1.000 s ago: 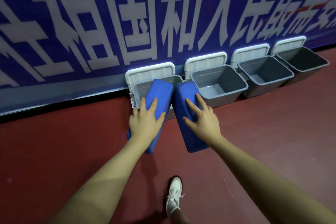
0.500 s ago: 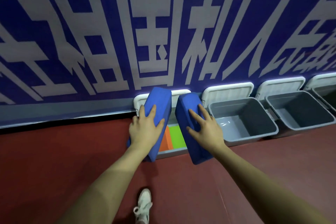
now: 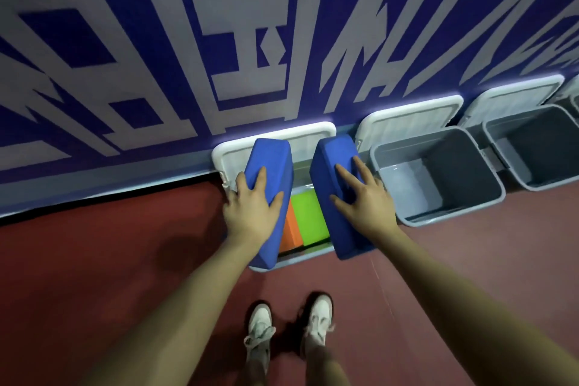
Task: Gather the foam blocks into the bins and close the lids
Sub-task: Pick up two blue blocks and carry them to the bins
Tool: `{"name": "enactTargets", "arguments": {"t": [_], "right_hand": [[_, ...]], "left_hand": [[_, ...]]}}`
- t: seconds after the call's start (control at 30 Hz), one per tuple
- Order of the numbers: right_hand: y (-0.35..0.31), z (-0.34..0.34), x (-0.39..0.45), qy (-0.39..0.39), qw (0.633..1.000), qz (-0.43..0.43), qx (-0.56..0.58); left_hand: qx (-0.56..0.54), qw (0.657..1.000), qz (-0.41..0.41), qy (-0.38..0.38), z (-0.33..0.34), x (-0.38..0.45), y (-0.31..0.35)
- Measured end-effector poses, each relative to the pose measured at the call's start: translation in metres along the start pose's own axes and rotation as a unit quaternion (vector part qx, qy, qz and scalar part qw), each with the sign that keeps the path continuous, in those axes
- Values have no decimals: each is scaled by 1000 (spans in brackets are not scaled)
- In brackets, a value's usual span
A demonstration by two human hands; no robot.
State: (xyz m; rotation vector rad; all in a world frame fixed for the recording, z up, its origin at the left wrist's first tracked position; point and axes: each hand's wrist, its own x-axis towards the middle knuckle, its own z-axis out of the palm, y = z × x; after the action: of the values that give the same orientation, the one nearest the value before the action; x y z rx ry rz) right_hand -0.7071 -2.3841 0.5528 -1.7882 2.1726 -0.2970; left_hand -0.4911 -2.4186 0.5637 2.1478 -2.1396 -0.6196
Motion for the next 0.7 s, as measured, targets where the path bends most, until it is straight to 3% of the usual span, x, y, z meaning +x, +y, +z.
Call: {"name": "enactTargets", "arguments": {"t": [0.47, 0.7], "right_hand": [[91, 216, 132, -150, 988, 9, -17], [104, 231, 147, -192, 981, -13, -21]], "left_hand": [[-8, 994, -111, -18, 211, 138, -34], [13, 996, -69, -49, 228, 149, -32]]}}
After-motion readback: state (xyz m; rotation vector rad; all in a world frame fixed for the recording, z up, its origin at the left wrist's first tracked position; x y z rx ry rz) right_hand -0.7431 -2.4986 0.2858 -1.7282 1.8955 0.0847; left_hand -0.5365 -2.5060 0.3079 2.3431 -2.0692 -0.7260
